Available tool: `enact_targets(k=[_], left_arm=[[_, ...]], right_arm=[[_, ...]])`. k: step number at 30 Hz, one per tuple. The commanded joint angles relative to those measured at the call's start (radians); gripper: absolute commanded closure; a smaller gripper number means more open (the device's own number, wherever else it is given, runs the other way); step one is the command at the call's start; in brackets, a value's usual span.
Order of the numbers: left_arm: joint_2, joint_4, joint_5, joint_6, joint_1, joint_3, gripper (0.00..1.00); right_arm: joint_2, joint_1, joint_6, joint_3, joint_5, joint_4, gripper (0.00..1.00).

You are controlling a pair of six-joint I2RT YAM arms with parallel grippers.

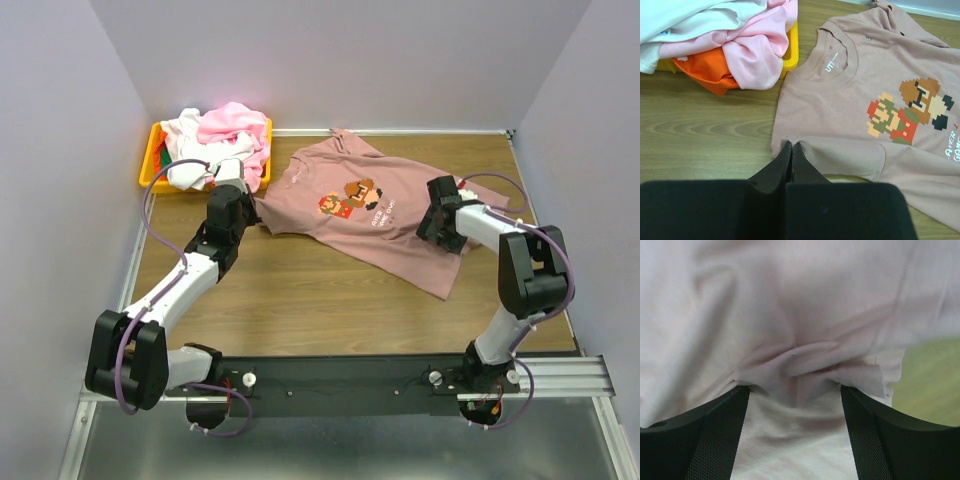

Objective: Fold and stack the t-shirts
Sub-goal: Fold the tshirt

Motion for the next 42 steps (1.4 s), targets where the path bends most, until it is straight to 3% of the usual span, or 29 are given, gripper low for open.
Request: enact_targets(k=[1,8,12,16,20,25,32,42], left_arm=[[-0.014,0.033,0.01,0.011,-0.006,-0.015,1.0],[-0.005,0.042,0.013,0.014,-0.006,-0.018,1.0],[0.004,0.047,0.036,0.014,-0.006,-0.018,1.0],[0.012,0.051,0.044,0.015,-0.006,-0.016,1.0],[0.011,0.051,0.044,0.018,-0.006,-0.016,1.0],[0.006,0.057,0.067,0.014,-0.006,-0.019,1.0],[0.003,0.064,0.085,0.011,-0.006,-0.024,1.0],[0.001,0.071,0.105,0.009,-0.006,-0.027,1.0]], right_arm=[[0.163,0.003,-0.042,0.077,0.023,0.0,0.18],[0.339,0.005,-0.091,0.327,-0.022,-0.003,0.18],[0.289,0.003,-0.104,0.348,-0.005,-0.003,0.18],[0.11,0.005,-0.096,0.232,0.041,-0.003,0.17],[-0.093,0.005,-0.062,0.01,0.075,-0.005,0.16],[-0.295,0.0,-0.004,-0.155,0.041,-0.015,0.16],[-0.34,0.0,0.067,-0.288,0.009,-0.018,0.25],[-0.316,0.0,0.084,-0.293,0.07,-0.02,0.29]])
